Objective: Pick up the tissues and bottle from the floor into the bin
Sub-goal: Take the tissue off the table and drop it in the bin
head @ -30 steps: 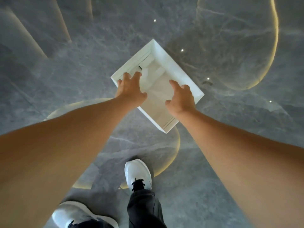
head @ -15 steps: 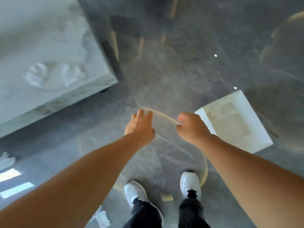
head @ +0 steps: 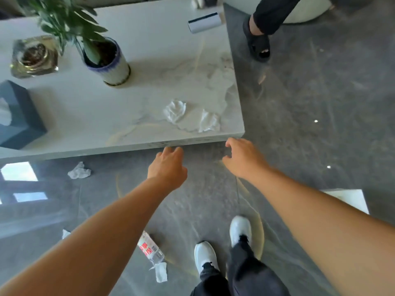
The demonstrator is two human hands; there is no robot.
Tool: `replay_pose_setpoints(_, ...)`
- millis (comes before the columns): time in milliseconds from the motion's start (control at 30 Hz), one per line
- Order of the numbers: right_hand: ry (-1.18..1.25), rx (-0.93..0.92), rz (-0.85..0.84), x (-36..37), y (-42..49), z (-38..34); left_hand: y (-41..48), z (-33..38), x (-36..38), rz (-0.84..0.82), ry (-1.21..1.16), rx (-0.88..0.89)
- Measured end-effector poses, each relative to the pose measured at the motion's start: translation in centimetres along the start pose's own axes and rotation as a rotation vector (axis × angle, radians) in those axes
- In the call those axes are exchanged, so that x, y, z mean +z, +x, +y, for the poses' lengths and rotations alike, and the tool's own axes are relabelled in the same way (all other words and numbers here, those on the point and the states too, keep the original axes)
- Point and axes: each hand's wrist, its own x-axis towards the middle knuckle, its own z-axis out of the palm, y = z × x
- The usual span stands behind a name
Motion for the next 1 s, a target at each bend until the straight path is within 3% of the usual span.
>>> replay_pose_setpoints(233, -0.140, -0.029, -0.069, 0.8, 9.1, -2.2, 9.7, -2.3, -1.7, -0.018, -0.028, -0.042)
replay_pose_setpoints(533, -0.251, -0.086, -0.022, 5.1, 21.2, -1.1, 24.2, -1.9, 0.1, 0.028, 0.033, -0.052)
replay_pose_setpoints(633, -0.258, -0.118, 0.050, 6.2, 22.4, -0.6, 25.5, -1.6, 1.7, 0.079, 0.141, -0.055)
replay_pose_setpoints(733, -0.245, -0.152, 0.120, 6.5, 22.5, -0.2, 26.1, -1.3, 2.2, 0.091, 0.072, 0.010)
replay_pose_setpoints(1000, -0.114, -0.100, 0.060, 5.5, 19.7, 2.0, 22.4, -0.5, 2.0, -0.027, 0.150, 0.156)
